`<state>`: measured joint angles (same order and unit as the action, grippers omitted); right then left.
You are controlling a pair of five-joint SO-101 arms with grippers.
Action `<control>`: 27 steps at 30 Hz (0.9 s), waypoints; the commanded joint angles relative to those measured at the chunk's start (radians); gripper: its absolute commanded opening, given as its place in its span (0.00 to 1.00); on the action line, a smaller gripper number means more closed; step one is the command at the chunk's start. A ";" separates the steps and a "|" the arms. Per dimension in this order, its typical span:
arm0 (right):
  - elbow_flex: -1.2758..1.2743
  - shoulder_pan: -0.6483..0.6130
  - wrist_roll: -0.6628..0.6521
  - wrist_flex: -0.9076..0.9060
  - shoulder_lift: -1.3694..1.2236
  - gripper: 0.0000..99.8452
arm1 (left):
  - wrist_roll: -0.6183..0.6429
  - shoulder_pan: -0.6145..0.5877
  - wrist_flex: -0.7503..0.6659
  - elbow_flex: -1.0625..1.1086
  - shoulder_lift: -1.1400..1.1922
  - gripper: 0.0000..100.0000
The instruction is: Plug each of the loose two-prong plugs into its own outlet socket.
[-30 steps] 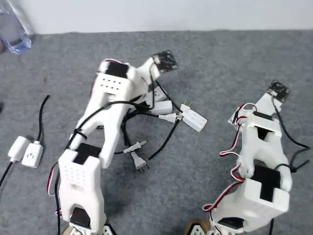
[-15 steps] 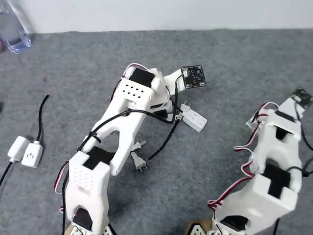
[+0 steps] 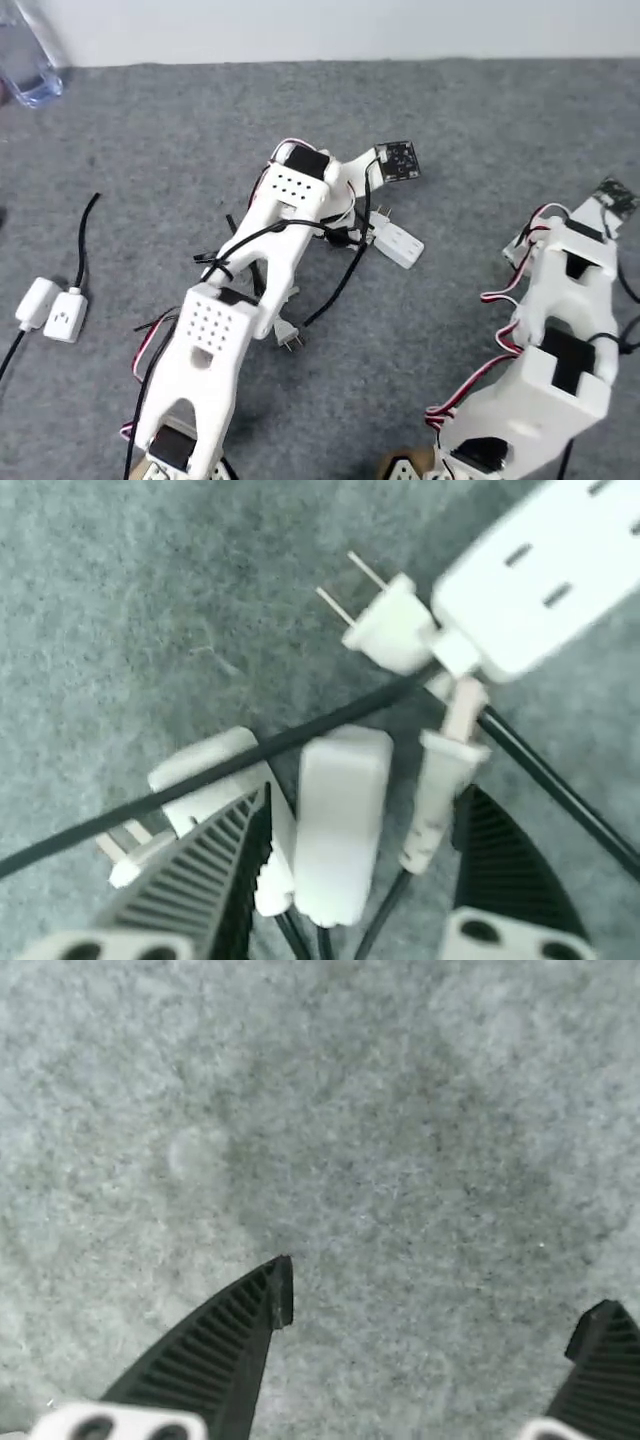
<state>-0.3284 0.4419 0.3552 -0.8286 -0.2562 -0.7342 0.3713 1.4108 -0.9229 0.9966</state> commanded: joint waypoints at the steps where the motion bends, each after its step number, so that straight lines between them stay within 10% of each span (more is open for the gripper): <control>1: 0.055 -0.013 0.005 -0.012 0.008 0.42 | 0.020 0.009 0.104 -0.263 0.092 0.28; 17: 0.052 -0.030 0.002 -0.013 0.010 0.42 | 0.133 -0.061 0.302 -0.613 0.353 0.27; 27: 0.052 -0.030 0.002 -0.013 0.010 0.42 | 0.058 -0.058 0.334 -0.608 0.358 0.03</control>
<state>-0.3284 0.4235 0.3552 -0.8286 -0.2562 -0.6651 0.3268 1.7346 -1.4998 1.3587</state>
